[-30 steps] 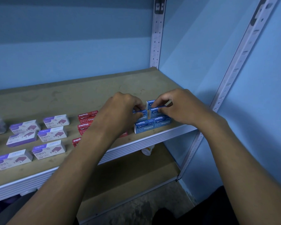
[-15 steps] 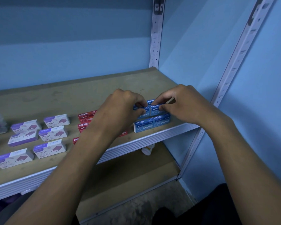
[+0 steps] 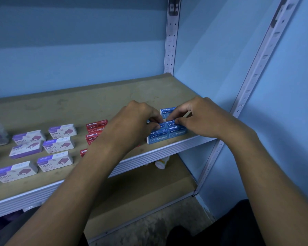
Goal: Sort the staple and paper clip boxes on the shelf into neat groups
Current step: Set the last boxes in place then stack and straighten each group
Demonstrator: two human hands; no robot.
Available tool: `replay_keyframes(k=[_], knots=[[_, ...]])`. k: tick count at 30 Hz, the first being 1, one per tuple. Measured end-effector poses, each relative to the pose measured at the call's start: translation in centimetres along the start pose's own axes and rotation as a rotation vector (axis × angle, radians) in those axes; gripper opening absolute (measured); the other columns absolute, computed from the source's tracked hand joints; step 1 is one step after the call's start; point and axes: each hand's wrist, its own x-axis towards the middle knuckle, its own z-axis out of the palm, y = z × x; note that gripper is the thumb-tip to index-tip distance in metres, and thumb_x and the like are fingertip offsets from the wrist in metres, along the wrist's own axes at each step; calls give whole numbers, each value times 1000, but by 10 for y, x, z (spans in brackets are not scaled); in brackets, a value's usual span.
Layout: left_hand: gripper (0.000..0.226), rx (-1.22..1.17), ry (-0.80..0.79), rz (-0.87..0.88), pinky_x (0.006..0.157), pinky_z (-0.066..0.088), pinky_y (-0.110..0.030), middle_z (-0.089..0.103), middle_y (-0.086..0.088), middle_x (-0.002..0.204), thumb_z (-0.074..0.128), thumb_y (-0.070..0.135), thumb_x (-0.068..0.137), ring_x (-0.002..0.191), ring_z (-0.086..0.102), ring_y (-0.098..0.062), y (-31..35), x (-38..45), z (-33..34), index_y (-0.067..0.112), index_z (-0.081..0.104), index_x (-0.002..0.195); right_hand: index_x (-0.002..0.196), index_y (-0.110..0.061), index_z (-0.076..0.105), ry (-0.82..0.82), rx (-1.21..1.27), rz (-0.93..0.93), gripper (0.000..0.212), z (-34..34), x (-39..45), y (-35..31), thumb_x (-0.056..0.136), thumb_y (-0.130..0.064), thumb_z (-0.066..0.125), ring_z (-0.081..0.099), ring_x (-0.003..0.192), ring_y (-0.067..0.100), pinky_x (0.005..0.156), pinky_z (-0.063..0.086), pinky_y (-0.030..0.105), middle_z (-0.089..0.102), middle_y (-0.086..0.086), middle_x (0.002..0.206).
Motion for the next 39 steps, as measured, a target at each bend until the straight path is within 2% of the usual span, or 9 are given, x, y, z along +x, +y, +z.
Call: replay_keyframes(k=[8,11,14,16,19,28,34,37,39], knots=[[17,3,9,12,75,53,-31,73,9,96,66,24,89,81,63,-7,-2,-1,1,31,77,100,101,-37,80,-26,-8,0,21,-2,0,1,96,-23,65,61,87,-3,69,42,9,67,-19,96],[16,1,40,34,74,55,-36,74,8,91,63,35,90,78,64,-6,-2,-2,1,29,77,97,103,-39,78,-44,24,7,14,-4,-2,1,91,-35,72,61,88,-5,72,43,11,67,-25,96],[32,-36,13,17,71,56,-26,73,13,94,69,51,81,77,62,2,0,-4,1,29,75,103,110,-40,75,-102,-1,14,32,-6,-4,3,79,-45,82,62,91,-6,76,44,15,70,-22,104],[46,-45,-26,0,71,52,-19,73,14,97,76,54,71,75,59,7,1,-5,1,29,73,109,113,-39,74,-129,-27,1,38,-6,-5,3,77,-38,86,63,88,-9,72,41,9,69,-22,104],[40,-14,-60,5,75,54,-24,73,14,98,80,45,71,75,59,5,3,-4,1,30,74,108,110,-35,75,-115,-33,-1,36,-5,-3,5,78,-24,86,62,82,-10,65,39,0,70,-21,100],[31,18,-53,22,61,38,-10,73,12,96,80,37,75,69,54,7,6,-1,4,29,75,104,108,-37,77,-113,-47,5,32,-6,-2,2,80,-22,84,59,81,-9,68,38,7,62,-27,88],[32,-4,-38,19,68,48,-15,73,13,94,82,37,72,72,58,6,3,-1,5,29,75,103,111,-38,75,-123,-65,5,37,-6,-2,0,78,-25,86,60,83,-6,70,41,9,66,-20,97],[48,-57,32,9,78,56,-23,71,13,98,84,46,66,81,62,1,3,-2,3,28,71,109,114,-41,72,-63,-41,10,45,-9,-5,-1,73,-41,88,60,87,-3,74,44,17,66,-17,105],[50,-77,103,16,77,57,-27,70,15,97,82,52,64,85,62,-1,3,-1,-1,30,71,108,112,-42,72,22,9,22,41,-13,-5,0,73,-49,85,60,86,-2,70,43,18,66,-16,101]])
